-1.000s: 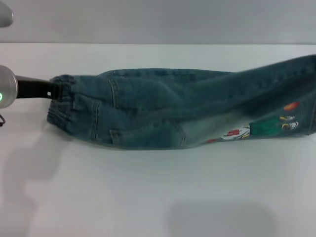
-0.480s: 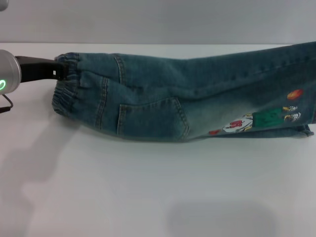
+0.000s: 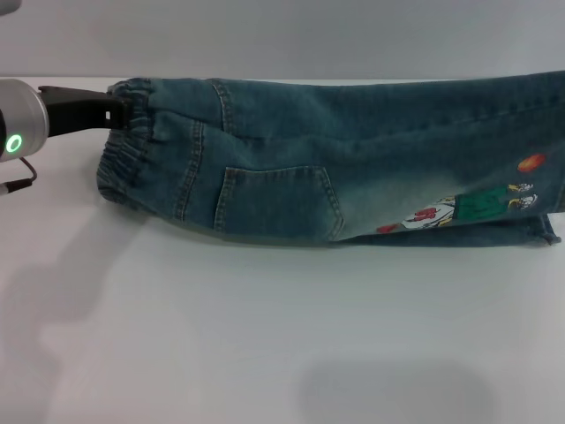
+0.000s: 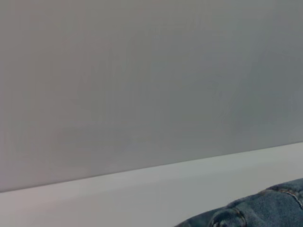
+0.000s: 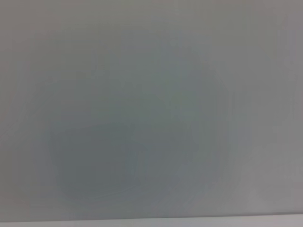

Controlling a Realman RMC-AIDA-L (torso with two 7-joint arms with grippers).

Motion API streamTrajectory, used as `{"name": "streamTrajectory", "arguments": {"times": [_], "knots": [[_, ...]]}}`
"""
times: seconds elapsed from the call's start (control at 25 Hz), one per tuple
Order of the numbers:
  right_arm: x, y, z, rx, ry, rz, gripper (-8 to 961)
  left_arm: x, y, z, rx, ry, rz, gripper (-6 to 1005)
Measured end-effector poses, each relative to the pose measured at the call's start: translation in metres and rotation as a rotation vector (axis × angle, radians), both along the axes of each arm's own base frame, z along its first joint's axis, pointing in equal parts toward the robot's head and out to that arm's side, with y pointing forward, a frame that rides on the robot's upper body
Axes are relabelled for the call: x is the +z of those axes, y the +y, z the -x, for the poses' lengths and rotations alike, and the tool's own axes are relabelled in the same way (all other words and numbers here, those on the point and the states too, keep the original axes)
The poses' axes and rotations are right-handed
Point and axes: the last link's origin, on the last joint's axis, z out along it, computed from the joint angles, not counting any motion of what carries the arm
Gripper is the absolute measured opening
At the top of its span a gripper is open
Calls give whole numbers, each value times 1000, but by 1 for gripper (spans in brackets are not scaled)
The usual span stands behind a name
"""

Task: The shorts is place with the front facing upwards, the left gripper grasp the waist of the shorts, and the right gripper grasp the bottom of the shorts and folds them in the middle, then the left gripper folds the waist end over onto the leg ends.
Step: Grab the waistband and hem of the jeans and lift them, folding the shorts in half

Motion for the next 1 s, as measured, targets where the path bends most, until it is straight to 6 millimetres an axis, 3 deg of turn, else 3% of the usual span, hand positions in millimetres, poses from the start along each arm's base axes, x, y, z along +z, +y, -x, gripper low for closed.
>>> {"name": "streamTrajectory", "arguments": {"times": [1.0], "knots": [[9,13,-35,-48,-24,-110,-2,-15,20,-2,-63,-23,-8,62]]}}
